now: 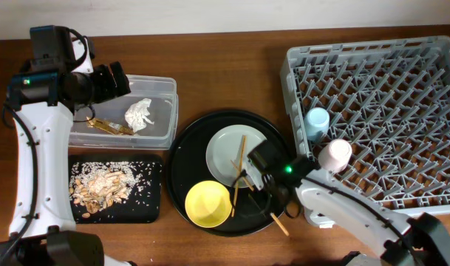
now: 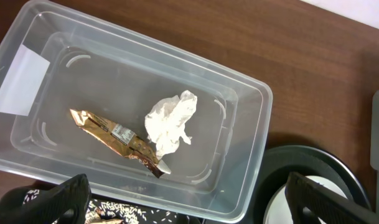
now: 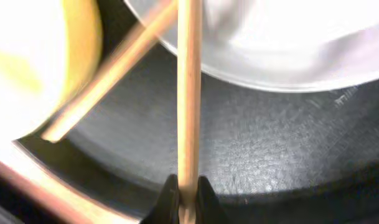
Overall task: Sort waste into correct bins and load items into the dishwasher rack
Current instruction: 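Grasp one wooden chopstick on the plate with the right gripper, then place the chopstick upright in the rack with the right gripper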
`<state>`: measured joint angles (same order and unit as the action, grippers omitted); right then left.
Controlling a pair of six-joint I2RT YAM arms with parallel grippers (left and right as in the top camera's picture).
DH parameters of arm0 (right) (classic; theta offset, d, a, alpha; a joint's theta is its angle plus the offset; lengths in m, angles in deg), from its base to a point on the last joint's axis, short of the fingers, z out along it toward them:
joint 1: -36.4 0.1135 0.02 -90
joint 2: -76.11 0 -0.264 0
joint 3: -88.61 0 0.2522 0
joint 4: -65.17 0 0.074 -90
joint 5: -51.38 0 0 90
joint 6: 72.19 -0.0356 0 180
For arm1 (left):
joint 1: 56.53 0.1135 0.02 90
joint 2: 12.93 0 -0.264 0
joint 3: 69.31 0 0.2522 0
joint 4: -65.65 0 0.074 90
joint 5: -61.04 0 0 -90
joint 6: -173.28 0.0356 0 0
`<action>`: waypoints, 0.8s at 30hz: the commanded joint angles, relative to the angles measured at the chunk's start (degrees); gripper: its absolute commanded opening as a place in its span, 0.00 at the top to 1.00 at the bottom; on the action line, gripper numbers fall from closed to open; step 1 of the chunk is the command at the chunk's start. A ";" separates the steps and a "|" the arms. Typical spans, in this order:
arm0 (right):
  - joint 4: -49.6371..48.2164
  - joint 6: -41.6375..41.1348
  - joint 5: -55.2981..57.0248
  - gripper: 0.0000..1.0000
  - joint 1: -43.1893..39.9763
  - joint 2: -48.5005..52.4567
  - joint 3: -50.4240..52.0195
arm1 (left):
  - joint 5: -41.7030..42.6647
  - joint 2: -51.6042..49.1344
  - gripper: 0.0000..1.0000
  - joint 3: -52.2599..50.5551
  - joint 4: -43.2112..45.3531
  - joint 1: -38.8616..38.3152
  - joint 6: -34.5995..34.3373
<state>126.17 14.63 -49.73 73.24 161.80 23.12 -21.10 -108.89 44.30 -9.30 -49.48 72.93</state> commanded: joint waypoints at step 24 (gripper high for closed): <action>-2.69 25.22 9.57 0.56 -46.07 15.43 -31.36 | -0.22 0.09 0.01 -0.07 0.00 0.15 -0.52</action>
<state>123.24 40.21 -39.33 27.36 177.87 -6.49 -21.08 -108.89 44.26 -9.34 -49.48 72.91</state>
